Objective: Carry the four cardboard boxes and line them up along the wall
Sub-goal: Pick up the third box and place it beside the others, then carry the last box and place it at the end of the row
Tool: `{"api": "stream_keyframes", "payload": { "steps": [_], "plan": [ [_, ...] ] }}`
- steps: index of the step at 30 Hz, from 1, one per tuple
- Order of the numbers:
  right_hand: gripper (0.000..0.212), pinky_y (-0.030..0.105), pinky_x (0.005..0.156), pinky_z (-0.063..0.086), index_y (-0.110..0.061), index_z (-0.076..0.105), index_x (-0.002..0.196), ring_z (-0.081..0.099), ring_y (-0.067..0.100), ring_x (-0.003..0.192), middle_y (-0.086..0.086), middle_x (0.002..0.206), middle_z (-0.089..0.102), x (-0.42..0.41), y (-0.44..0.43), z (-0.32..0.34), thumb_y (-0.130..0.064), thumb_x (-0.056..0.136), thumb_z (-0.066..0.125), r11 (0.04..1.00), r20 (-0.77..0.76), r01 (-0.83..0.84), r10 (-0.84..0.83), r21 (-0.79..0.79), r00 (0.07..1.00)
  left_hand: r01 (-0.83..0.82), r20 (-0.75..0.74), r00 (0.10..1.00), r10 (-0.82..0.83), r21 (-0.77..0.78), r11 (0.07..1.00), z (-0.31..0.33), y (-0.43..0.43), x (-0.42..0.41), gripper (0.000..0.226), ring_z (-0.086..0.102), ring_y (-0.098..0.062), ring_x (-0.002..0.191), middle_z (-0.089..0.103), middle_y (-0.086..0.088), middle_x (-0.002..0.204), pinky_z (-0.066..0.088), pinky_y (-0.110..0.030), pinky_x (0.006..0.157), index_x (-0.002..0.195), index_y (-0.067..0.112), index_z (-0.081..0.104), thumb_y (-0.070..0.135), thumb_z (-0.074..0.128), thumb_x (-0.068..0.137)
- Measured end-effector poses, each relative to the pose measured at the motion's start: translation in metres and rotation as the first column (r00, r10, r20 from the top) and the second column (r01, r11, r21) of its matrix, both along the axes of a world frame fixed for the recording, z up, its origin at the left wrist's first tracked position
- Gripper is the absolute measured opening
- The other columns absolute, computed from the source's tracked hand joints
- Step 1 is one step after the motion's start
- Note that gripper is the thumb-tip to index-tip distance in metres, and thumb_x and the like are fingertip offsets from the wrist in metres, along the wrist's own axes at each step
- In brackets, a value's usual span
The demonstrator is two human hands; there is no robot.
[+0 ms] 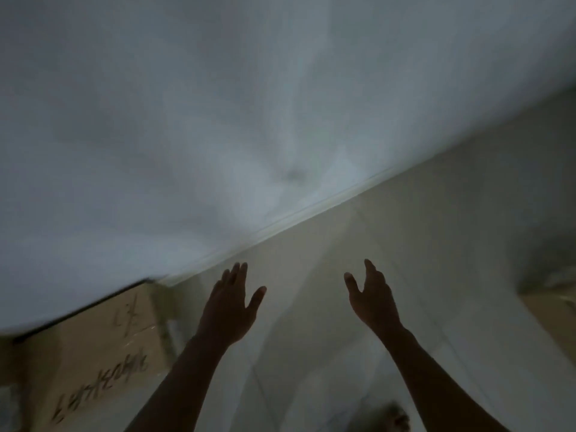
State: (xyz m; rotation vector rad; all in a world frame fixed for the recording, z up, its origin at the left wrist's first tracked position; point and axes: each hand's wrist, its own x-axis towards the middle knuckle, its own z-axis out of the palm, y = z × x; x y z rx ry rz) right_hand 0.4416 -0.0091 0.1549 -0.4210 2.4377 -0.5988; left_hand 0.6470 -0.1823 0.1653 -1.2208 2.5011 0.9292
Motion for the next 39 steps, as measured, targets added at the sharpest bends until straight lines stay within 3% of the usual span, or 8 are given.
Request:
{"api": "stream_keyframes", "payload": {
  "steps": [11, 20, 25, 28, 33, 37, 39],
  "plan": [
    [0.071, 0.042, 0.107, 0.039, -0.011, 0.023, 0.155, 0.043, 0.033, 0.138, 0.016, 0.155, 0.036, -0.262, 0.298, 0.053, -0.048, 0.099, 0.045, 0.906, -0.098, 0.419, -0.412, 0.058, 0.906, 0.434, -0.034, 0.901, -0.433, 0.073, 0.898, 0.042, 0.223, -0.37, 0.072, 0.011, -0.02, 0.153, 0.015, -0.003, 0.165, 0.012, -0.035, 0.123, 0.156, 0.017, 0.012, 0.056, 0.028, 0.097],
    [0.06, 0.052, 0.097, 0.051, -0.01, 0.036, 0.148, 0.053, 0.039, 0.127, 0.019, 0.143, 0.049, -0.364, 0.463, 0.033, -0.04, 0.098, 0.051, 0.777, -0.175, 0.62, -0.599, 0.112, 0.781, 0.649, -0.027, 0.758, -0.652, 0.128, 0.749, 0.016, 0.375, -0.535, 0.07, 0.018, -0.023, 0.151, 0.021, -0.006, 0.163, 0.022, -0.039, 0.122, 0.155, 0.015, 0.016, 0.054, 0.03, 0.098],
    [0.064, 0.051, 0.087, 0.057, -0.012, 0.033, 0.148, 0.062, 0.04, 0.115, 0.023, 0.141, 0.047, -0.421, 0.522, -0.009, -0.044, 0.096, 0.052, 0.712, -0.114, 0.692, -0.683, 0.12, 0.722, 0.712, -0.011, 0.697, -0.717, 0.135, 0.689, -0.024, 0.424, -0.613, 0.07, 0.022, -0.024, 0.15, 0.026, -0.009, 0.162, 0.023, -0.039, 0.121, 0.154, 0.013, 0.018, 0.052, 0.031, 0.098],
    [0.068, 0.05, 0.079, 0.06, -0.016, 0.031, 0.145, 0.068, 0.035, 0.103, 0.021, 0.133, 0.056, -0.457, 0.565, -0.062, -0.055, 0.092, 0.049, 0.666, -0.065, 0.736, -0.734, 0.121, 0.676, 0.731, -0.016, 0.674, -0.739, 0.159, 0.663, -0.059, 0.458, -0.667, 0.069, 0.026, -0.022, 0.148, 0.029, -0.01, 0.16, 0.025, -0.035, 0.119, 0.154, 0.011, 0.02, 0.049, 0.034, 0.099],
    [0.068, 0.046, 0.065, 0.062, -0.009, 0.035, 0.142, 0.071, 0.036, 0.09, 0.023, 0.126, 0.058, -0.506, 0.628, -0.143, -0.051, 0.092, 0.053, 0.515, -0.025, 0.838, -0.85, 0.181, 0.527, 0.727, -0.019, 0.663, -0.749, 0.255, 0.637, -0.131, 0.518, -0.744, 0.075, 0.027, -0.025, 0.148, 0.026, -0.01, 0.161, 0.027, -0.037, 0.116, 0.155, 0.011, 0.016, 0.052, 0.039, 0.096],
    [0.063, 0.047, 0.079, 0.058, -0.002, 0.038, 0.137, 0.065, 0.041, 0.102, 0.027, 0.124, 0.058, -0.518, 0.66, -0.183, -0.044, 0.094, 0.057, 0.39, -0.045, 0.883, -0.909, 0.259, 0.415, 0.67, 0.008, 0.7, -0.714, 0.341, 0.66, -0.183, 0.553, -0.777, 0.081, 0.029, -0.03, 0.147, 0.025, -0.016, 0.161, 0.028, -0.038, 0.116, 0.155, 0.009, 0.011, 0.052, 0.044, 0.095],
    [0.06, 0.046, 0.079, 0.058, -0.002, 0.042, 0.13, 0.067, 0.039, 0.098, 0.022, 0.117, 0.064, -0.52, 0.666, -0.199, -0.042, 0.089, 0.062, 0.34, -0.036, 0.909, -0.933, 0.242, 0.358, 0.623, 0.028, 0.725, -0.688, 0.4, 0.672, -0.2, 0.565, -0.785, 0.083, 0.027, -0.03, 0.148, 0.022, -0.014, 0.162, 0.026, -0.038, 0.117, 0.156, 0.01, 0.007, 0.053, 0.044, 0.095]
  ]
}}
